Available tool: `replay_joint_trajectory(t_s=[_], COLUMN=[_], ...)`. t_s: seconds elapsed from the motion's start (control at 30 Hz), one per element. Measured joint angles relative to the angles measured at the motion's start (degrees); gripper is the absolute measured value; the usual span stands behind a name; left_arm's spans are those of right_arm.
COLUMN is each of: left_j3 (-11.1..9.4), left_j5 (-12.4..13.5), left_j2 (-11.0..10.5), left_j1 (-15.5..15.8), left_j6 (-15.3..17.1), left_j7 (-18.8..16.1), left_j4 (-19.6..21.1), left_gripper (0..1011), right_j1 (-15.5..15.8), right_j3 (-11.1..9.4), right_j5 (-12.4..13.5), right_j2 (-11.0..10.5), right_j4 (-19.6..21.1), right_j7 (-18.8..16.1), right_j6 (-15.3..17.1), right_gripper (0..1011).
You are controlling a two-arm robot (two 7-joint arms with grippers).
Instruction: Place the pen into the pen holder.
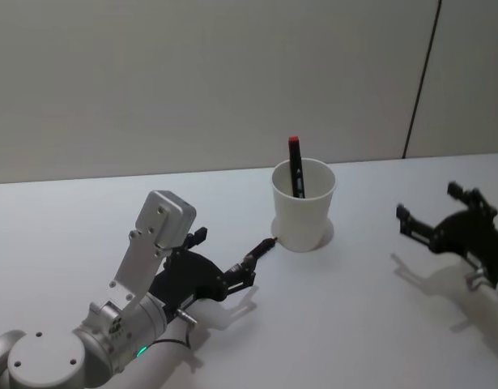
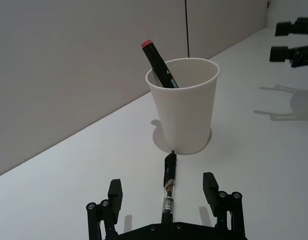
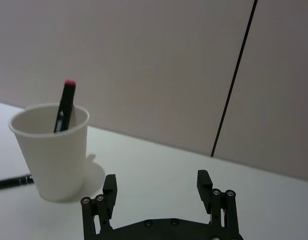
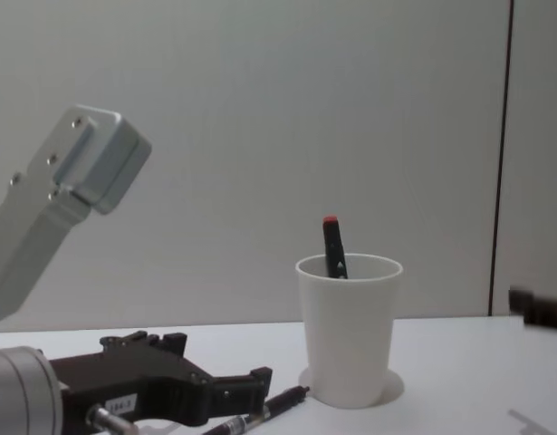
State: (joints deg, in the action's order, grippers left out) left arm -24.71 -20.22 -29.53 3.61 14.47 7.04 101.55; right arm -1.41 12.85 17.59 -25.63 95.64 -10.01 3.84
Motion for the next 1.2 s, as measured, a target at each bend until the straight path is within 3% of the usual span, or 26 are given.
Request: replay_joint_trajectory(t_s=[0.77,1.2], left_j3=[-0.15,-0.21], left_j5=[3.68,5.08], left_j2=[2.24,3.65], left_j1=[1.39,2.7], left_j6=[-2.32,-2.49], left_j7=[-0.05,1.81], left_j4=[-2.06,-3.77], left_gripper=[1001,1001], right_j1=[-4.22,-4.13], right_j3=[-1.57,-1.72], right_j5=[-1.57,-2.61], right_j2=[2.19,2.36], right_j4=[5.91,5.51], right_j7=[2.49,2.33], right_j6=[-11.02,-10.46], right_gripper=[1004,1003])
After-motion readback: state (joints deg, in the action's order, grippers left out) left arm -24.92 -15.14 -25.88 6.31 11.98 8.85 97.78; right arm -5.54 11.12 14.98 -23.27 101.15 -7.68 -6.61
